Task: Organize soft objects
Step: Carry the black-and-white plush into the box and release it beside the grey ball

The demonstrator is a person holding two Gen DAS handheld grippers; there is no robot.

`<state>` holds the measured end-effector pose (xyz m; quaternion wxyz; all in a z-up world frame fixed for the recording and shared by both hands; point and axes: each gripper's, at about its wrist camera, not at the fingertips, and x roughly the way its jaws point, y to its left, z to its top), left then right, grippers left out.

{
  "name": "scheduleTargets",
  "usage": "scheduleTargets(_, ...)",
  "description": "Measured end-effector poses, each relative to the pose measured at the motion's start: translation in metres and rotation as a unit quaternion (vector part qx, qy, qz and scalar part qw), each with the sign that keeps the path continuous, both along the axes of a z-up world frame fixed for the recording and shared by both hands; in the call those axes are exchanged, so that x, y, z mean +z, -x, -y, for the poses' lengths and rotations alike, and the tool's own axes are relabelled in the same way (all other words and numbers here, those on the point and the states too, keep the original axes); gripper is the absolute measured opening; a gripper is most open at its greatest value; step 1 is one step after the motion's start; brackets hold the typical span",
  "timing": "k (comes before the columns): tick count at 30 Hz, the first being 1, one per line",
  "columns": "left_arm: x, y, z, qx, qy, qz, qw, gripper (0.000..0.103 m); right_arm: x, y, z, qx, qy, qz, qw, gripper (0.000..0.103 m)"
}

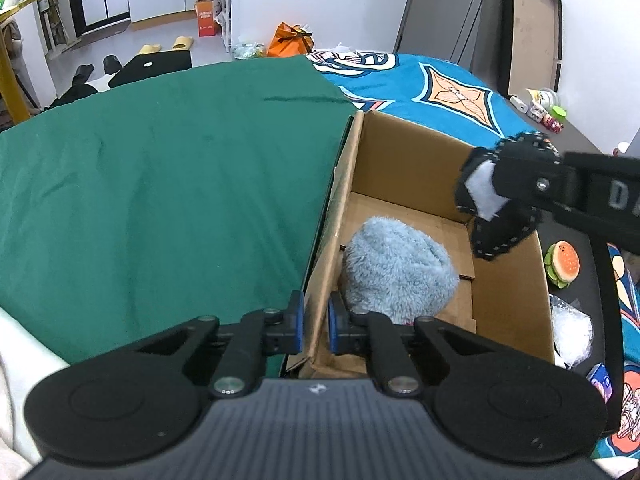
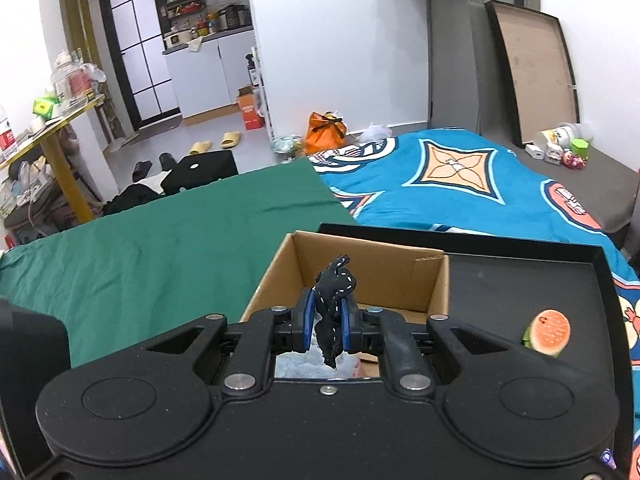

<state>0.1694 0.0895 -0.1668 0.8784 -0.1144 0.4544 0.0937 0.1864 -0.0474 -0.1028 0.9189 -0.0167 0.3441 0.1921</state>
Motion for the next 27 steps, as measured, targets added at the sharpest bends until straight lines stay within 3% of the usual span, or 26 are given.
scheduleTargets(5, 0.0, 0.008, -0.005, -0.011, 0.009, 0.01, 0.9998, 0.011, 0.002, -0.001, -0.01, 0.014, -0.007, 0.002, 1.0, 0.017)
scheduleTargets(10, -0.001, 0.008, -0.01, -0.012, 0.018, 0.009, 0.9997, 0.011, 0.002, -0.001, -0.019, 0.025, -0.014, 0.001, 1.0, 0.053)
scheduleTargets(16, -0.002, 0.002, -0.009, -0.008, 0.016, -0.002, 0.9998, 0.012, -0.003, -0.001, -0.01, 0.003, -0.005, -0.014, 1.0, 0.063)
scheduleTargets(21, 0.001, 0.001, 0.002, -0.02, -0.025, -0.005, 0.9995, 0.014, -0.005, 0.004, 0.01, -0.024, -0.004, -0.02, 0.999, 0.067)
scheduleTargets(27, 0.001, 0.001, 0.005, -0.015, -0.038, -0.008, 0.9991, 0.02, -0.008, 0.012, 0.041, -0.062, -0.005, -0.025, 0.998, 0.069)
